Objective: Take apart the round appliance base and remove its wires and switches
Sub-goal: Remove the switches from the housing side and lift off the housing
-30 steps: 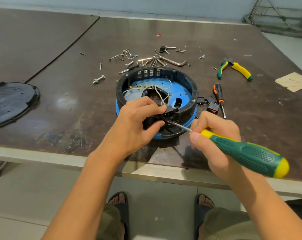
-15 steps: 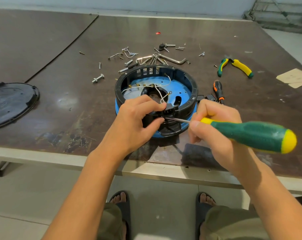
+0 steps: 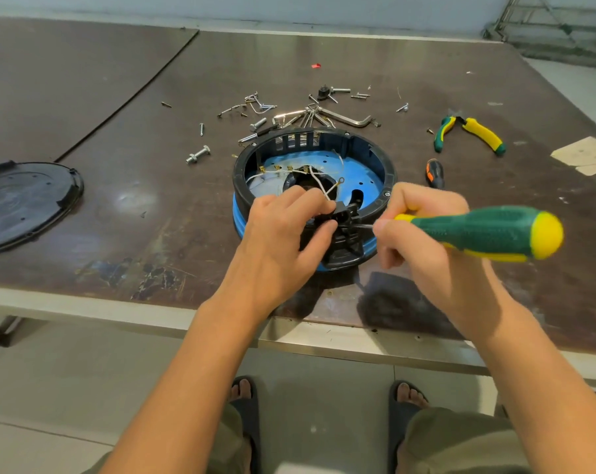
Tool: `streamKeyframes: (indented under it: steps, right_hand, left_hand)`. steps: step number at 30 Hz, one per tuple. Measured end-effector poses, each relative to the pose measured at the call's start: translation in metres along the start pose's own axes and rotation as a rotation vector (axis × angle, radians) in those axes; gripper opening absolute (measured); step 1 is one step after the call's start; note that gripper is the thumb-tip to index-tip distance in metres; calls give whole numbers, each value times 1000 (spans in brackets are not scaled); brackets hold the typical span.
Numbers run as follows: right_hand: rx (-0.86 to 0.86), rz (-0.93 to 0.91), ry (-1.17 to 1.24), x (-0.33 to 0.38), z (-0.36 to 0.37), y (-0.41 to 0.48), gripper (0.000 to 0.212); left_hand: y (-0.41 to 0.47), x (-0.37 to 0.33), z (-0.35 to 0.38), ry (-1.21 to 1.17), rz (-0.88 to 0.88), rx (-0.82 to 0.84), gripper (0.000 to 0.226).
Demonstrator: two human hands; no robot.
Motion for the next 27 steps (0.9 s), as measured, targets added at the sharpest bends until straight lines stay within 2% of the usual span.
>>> streamKeyframes:
  steps: [4,10,14,17,19,24,27]
  right_hand:
    - [-65,-15,11,3,2,10,28]
    - [17,-118,24,3,-6,1,19]
    - [-161,-227,84,3,-23,-7,16]
    - [-315,-171,120,2,-25,-6,23]
    - [-355,-131,157,4,-20,-3,23]
    - [-284,-124,194,3,-11,2,11]
    - [-250,-170,152,-5,-8,2,21]
  left_hand:
    - [-1,1,3,-2,-36,-10,12]
    - [2,-9,2,-154,-72,-180,11]
    - [5,-12,-2,-270,-145,-251,10]
    - [4,-13,-3,-327,-163,-266,13]
    - [3,-16,-2,-300,-124,-273,14]
    - [-2,-21,7,-146,64,-315,13]
    - [-1,-23,13,-88,139,-257,12]
Point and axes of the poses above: each hand's wrist, its own y-axis towards the middle knuckle, its own z-axis out of the palm, x = y × z, the point moved 2 cm from there along y, towards the middle knuckle, and after that the axes turned 14 degrees about -z, right-handed, at the moved point
